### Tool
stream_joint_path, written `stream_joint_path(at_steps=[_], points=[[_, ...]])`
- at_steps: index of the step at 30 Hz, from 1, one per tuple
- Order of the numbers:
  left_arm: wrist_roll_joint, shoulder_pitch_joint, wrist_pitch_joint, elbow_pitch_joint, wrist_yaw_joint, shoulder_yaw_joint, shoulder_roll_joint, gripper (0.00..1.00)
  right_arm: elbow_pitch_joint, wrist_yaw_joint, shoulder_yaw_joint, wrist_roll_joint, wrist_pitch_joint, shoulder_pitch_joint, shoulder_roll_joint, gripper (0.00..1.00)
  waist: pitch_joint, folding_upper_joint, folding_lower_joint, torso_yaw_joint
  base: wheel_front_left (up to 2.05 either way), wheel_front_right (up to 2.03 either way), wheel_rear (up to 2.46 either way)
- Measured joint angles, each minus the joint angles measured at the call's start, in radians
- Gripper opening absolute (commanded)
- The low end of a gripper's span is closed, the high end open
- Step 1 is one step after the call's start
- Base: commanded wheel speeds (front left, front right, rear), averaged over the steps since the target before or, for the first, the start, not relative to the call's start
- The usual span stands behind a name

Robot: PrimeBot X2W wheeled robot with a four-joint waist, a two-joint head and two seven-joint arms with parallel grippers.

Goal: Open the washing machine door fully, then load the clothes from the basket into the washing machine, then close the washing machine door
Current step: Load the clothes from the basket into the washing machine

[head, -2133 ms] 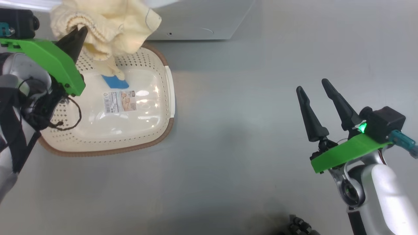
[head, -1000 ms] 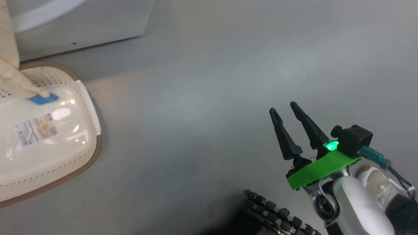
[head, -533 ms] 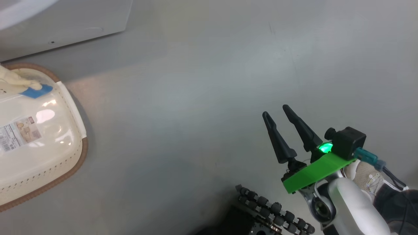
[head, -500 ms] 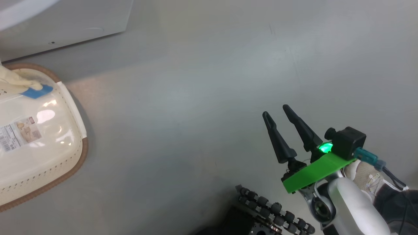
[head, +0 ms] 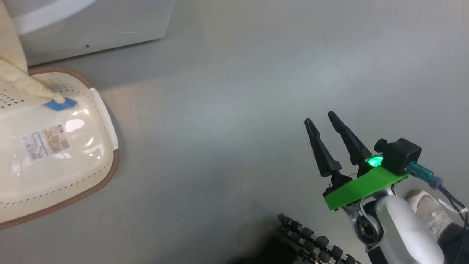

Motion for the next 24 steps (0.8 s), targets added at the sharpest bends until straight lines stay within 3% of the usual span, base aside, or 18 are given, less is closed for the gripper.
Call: stream_joint_path(at_steps=[9, 24], points=[[0.012, 0.205, 0.0, -0.097, 0.036, 0.074, -0.056, 1.0, 0.016, 0.0, -0.051, -0.039, 0.0, -0.023, 0.0, 1.0, -0.06, 0.0, 0.0, 0.076, 0.0, 0.0, 0.0], [0.114, 0.779, 0.0, -0.497, 0.137, 0.229, -0.199, 1.0, 0.008, 0.0, -0.155, -0.147, 0.089, 0.04, -0.001, 1.0, -0.281, 0.0, 0.0, 0.225, 0.0, 0.0, 0.0]])
